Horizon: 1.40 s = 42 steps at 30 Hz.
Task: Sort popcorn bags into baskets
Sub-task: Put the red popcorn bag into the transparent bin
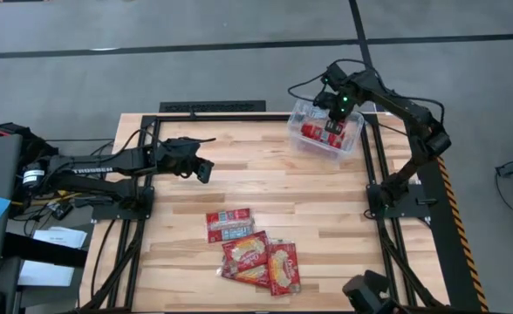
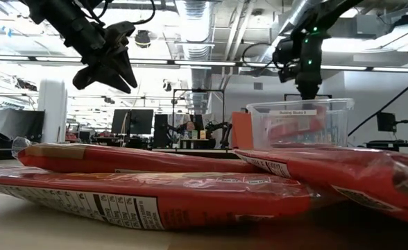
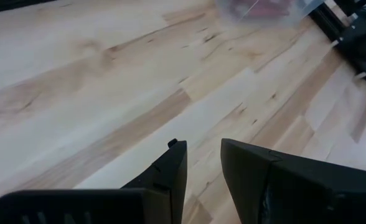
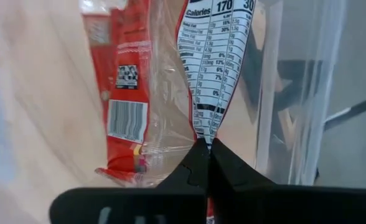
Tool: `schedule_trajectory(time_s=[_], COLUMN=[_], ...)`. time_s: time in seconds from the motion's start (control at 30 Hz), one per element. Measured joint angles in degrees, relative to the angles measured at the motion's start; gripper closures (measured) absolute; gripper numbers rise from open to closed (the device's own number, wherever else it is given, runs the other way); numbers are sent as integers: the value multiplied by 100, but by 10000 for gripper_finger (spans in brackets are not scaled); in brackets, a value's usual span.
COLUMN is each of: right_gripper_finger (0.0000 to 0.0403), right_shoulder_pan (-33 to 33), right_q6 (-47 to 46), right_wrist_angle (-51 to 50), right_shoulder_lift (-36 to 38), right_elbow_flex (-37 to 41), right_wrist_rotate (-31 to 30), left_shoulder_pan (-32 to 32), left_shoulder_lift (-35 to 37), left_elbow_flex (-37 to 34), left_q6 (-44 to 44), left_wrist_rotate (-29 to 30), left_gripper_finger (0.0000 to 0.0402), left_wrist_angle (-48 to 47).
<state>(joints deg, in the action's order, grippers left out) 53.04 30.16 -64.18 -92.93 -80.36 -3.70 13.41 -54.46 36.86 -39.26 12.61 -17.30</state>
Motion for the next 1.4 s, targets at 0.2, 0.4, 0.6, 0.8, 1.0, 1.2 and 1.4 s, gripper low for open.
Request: schedule_trajectory(time_s=[0.2,0.4,0.6,0.8,1.0,1.2,1.4], right_gripper_finger=[355,307,246,216,221,234,234], right_shoulder_pan=[0,0,-5,-133,-684,-1302,-1680], right_q6=[-7,0,29,-93,-732,-1086,-1327], right_wrist_angle=[-21,-21,9,12,32,39,40], right_shoulder_lift=[-269,-279,-18,532,1257,1655,1678], right_elbow_flex=[0,0,-4,-4,-4,-4,-4], right_wrist_rotate=[-452,-569,-788,-498,392,404,399], left_shoulder_pan=[0,0,0,-22,-715,-1890,-2604], left_shoulder_lift=[0,0,0,0,-133,-427,-1003], left_elbow_flex=[0,0,0,0,-459,-1044,-944], left_q6=[4,50,172,380,169,-487,-371], left_wrist_rotate=[8,15,27,-616,-1350,-964,-339], left_gripper_finger=[315,315,315,315,315,291,215], left_wrist_angle=[-15,-39,-41,-273,-632,9,565])
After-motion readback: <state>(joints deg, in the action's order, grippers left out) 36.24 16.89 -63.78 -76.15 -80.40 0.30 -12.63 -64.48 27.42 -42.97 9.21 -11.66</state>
